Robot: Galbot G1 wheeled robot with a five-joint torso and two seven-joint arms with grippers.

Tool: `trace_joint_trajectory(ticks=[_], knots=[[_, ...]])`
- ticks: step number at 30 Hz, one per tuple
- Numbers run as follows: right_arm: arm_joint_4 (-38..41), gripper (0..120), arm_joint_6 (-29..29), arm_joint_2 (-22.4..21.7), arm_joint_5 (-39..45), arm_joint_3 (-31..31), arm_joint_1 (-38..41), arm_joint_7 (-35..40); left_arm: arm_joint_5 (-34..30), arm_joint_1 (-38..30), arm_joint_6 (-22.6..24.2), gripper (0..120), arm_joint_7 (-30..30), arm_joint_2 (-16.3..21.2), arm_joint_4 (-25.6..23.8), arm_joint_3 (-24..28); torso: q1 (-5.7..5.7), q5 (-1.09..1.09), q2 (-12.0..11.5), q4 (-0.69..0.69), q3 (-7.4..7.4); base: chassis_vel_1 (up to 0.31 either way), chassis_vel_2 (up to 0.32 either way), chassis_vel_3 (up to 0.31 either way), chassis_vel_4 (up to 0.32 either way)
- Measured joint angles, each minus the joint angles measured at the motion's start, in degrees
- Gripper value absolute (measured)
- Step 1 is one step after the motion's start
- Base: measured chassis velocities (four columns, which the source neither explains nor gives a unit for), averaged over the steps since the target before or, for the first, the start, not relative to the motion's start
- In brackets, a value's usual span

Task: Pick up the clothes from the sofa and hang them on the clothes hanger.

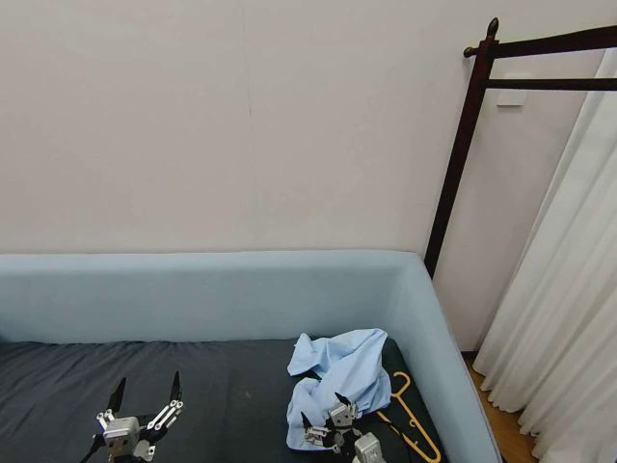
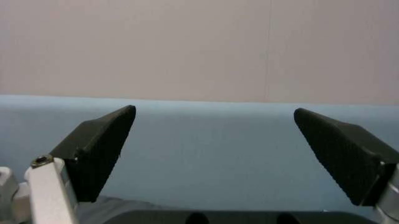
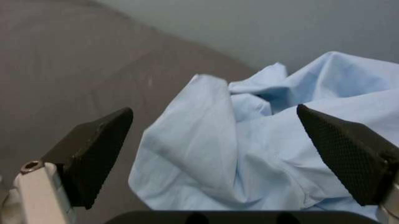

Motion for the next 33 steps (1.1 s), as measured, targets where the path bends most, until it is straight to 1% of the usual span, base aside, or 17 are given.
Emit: trace_joint_trajectory(ticks=[4, 8, 13, 15, 16, 20, 21, 22, 27, 28, 29, 30, 32, 33], knots=[[-1.7, 100, -3.8, -0.8, 0.3, -1.2, 3.0, -1.9, 0.2, 0.3, -0.3, 100, 0.0, -0.6, -0.3, -0.3, 0.00, 0.01, 0.0, 0.00, 0.00, 0.000, 0.000, 0.000, 0.000], [-4.1, 100, -4.3, -0.4, 0.2, -2.5, 4.9, -2.3, 0.6, 0.4, -0.3, 100, -0.1, -1.2, -0.4, -0.4, 0.00, 0.00, 0.0, 0.00, 0.00, 0.000, 0.000, 0.000, 0.000], [-7.4, 100, -3.2, 0.6, -0.3, -4.8, 6.7, -1.3, 1.4, 0.4, -0.3, 100, -0.2, -2.2, -0.3, -0.2, 0.00, 0.00, 0.0, -0.01, 0.00, 0.000, 0.000, 0.000, 0.000], [-8.0, 92, -4.2, 1.3, -0.2, -5.1, 6.9, 0.2, 1.6, 0.5, -0.3, 100, -0.2, -2.6, -0.3, -0.2, 0.00, 0.00, 0.0, 0.00, 0.00, 0.000, 0.000, 0.000, 0.000], [-8.0, 92, -4.2, 1.3, -0.2, -5.1, 6.9, 0.2, 1.6, 0.5, -0.3, 100, -0.2, -2.6, -0.3, -0.2, 0.00, 0.00, 0.0, 0.00, 0.00, 0.000, 0.000, 0.000, 0.000], [-8.1, 76, -6.2, 1.7, 0.5, -5.5, 6.7, 2.1, 2.0, 0.9, -0.4, 100, -0.3, -3.3, -0.6, -0.2, 0.00, 0.00, 0.0, -0.01, 0.00, 0.000, 0.000, 0.000, 0.000], [-8.1, 70, -6.2, 1.6, 0.5, -5.6, 6.6, 2.0, 2.1, 1.0, -0.5, 100, -0.3, -3.4, -0.7, -0.2, 0.00, 0.00, 0.0, -0.01, 0.00, 0.000, 0.000, 0.000, 0.000], [-8.1, 70, -6.2, 1.6, 0.5, -5.6, 6.6, 2.0, 2.1, 1.0, -0.5, 100, -0.3, -3.4, -0.7, -0.2, 0.00, 0.00, 0.0, -0.01, 0.00, 0.000, 0.000, 0.000, 0.000], [-7.9, 49, -4.6, 2.2, 0.2, -5.4, 5.9, 1.8, 2.3, 1.7, -0.6, 100, -0.5, -3.6, -1.6, -0.4, 0.00, 0.00, 0.0, -0.01, 0.00, 0.000, 0.000, 0.000, 0.000], [-7.9, 49, -4.6, 2.2, 0.2, -5.4, 5.9, 1.8, 2.3, 1.7, -0.6, 100, -0.5, -3.6, -1.6, -0.4, 0.00, 0.00, 0.0, -0.01, 0.00, 0.000, 0.000, 0.000, 0.000], [-7.7, 46, -4.5, 2.4, 0.4, -5.4, 5.7, 2.0, 2.3, 1.8, -0.6, 100, -0.6, -3.6, -1.7, -0.4, 0.00, 0.00, 0.0, 0.00, 0.00, 0.000, 0.000, 0.000, 0.000], [-7.3, 39, -4.6, 2.6, 0.8, -5.4, 5.4, 2.6, 2.2, 1.9, -0.6, 100, -0.7, -3.5, -2.0, -0.4, 0.00, 0.00, 0.0, -0.01, 0.00, 0.000, 0.000, 0.000, 0.000], [-6.5, 31, -4.9, 2.8, 1.5, -5.3, 4.8, 3.8, 2.2, 2.1, -0.6, 100, -0.8, -3.5, -2.1, -0.4, 0.00, 0.00, 0.0, 0.00, 0.00, 0.000, 0.000, 0.000, 0.000], [-6.5, 31, -4.9, 2.8, 1.5, -5.3, 4.8, 3.8, 2.2, 2.1, -0.6, 100, -0.8, -3.5, -2.1, -0.4, 0.00, 0.00, 0.0, 0.00, 0.00, 0.000, 0.000, 0.000, 0.000]])
